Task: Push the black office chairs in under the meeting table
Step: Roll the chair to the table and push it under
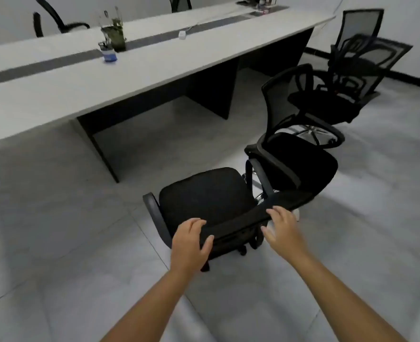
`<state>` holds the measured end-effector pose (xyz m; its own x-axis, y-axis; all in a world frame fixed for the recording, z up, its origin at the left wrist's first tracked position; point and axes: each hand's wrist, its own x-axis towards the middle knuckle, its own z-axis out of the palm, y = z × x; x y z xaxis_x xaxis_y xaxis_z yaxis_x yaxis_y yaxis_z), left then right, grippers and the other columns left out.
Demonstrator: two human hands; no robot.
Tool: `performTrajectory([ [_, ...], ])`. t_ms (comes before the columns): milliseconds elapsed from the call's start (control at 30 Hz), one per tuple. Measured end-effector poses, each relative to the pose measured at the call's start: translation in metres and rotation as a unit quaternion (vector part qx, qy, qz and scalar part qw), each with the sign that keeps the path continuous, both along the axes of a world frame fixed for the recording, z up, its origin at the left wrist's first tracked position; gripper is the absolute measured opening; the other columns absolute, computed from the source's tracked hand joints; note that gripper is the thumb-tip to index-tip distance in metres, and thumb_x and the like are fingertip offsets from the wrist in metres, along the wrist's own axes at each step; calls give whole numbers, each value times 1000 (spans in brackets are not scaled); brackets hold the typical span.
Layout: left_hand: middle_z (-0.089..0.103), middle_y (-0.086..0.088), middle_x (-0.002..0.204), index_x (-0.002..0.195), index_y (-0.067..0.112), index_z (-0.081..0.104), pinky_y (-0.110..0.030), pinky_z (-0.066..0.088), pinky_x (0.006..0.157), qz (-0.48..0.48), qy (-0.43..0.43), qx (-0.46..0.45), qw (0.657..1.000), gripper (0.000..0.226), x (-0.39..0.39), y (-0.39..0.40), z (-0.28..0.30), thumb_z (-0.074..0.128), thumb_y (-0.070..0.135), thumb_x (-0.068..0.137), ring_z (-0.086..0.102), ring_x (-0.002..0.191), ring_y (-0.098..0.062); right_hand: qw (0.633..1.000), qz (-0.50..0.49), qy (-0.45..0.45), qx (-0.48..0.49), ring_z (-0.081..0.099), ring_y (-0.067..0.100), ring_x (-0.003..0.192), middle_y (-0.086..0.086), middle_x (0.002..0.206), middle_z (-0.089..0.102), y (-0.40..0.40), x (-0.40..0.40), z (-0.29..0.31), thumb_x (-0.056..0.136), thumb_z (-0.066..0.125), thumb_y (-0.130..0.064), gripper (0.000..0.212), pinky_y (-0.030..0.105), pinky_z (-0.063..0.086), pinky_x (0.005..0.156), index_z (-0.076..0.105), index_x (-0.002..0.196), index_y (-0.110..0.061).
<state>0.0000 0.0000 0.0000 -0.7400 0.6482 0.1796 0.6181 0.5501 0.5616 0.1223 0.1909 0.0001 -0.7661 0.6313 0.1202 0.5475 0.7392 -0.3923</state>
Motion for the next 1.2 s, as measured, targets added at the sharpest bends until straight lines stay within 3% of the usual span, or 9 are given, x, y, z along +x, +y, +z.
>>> performTrajectory([
  [200, 47, 5, 132, 133, 22, 38, -23, 33, 98, -62, -42, -227, 971, 47, -5, 25, -35, 39, 46, 92, 43, 119, -12, 979, 85, -182, -45, 22, 14, 136, -2, 141, 37, 8, -28, -29, 74, 36, -68, 78, 43, 0, 114, 39, 133, -18],
  [367, 44, 13, 131, 136, 29, 33, -14, 27, 97, -59, 29, -211, 975, 45, 0, 21, -52, 30, 47, 94, 40, 117, -4, 981, 96, -141, 94, 66, 11, 76, -5, 76, 67, 15, -33, -43, 73, 32, -58, 55, 37, 52, 81, 70, 76, -18],
  [467, 52, 9, 120, 129, 27, 43, -15, 31, 87, -66, 42, -247, 966, 43, -3, 10, -47, 44, 46, 90, 48, 107, -7, 975, 93, -145, 138, 63, 8, 64, -6, 64, 65, 3, -30, -46, 68, 27, -60, 58, 24, 54, 66, 69, 65, -20],
  [567, 63, 7, 67, 79, 22, 70, -14, 41, 52, -88, 106, -181, 974, 32, -10, -15, -58, 79, 45, 59, 58, 56, -10, 979, 104, -115, 134, 62, 10, 64, -5, 64, 64, -20, -22, -50, 69, 28, -60, 56, 22, 52, 65, 67, 66, -21],
  [700, 60, 8, 60, 69, 24, 68, -15, 39, 52, -111, 196, -172, 959, 73, -17, -63, -72, 5, 48, 95, 53, 51, -10, 972, 166, -84, 144, 61, 11, 63, -6, 68, 63, -45, 0, -56, 63, 57, -58, 38, 23, 48, 65, 66, 69, -21],
  [767, 60, 9, 60, 69, 25, 66, -15, 36, 53, -100, 225, -164, 955, 73, -17, -83, -70, 2, 48, 95, 50, 54, -10, 966, 191, -76, 159, 59, 15, 59, -3, 66, 63, -39, 15, -59, 40, 82, -50, 44, 23, 48, 56, 64, 66, -19],
  [933, 64, 2, 64, 83, 23, 49, -23, 33, 69, -73, 191, -120, 972, 38, 4, -112, -77, 24, 50, 92, 50, 69, -14, 954, 232, -65, 177, 55, 15, 49, -2, 58, 60, -52, 39, -66, 33, 87, -44, 46, 20, 44, 45, 60, 60, -19],
  [1033, 67, 4, 63, 73, 21, 61, -24, 49, 66, -77, 155, -137, 975, 54, 11, -112, -76, 21, 52, 93, 63, 56, -13, 954, 232, -67, 177, 55, 15, 47, -1, 56, 59, -67, 42, -67, 30, 89, -43, 46, 20, 44, 43, 60, 56, -18],
  [1200, 60, 6, 50, 55, 20, 64, -14, 47, 47, -155, 156, -183, 958, 34, -9, -104, -65, 85, 43, 44, 57, 43, -10, 945, 235, -10, 228, 54, 17, 46, 2, 55, 58, -57, 32, -68, 50, 83, -33, 37, 19, 41, 41, 53, 65, -15],
])
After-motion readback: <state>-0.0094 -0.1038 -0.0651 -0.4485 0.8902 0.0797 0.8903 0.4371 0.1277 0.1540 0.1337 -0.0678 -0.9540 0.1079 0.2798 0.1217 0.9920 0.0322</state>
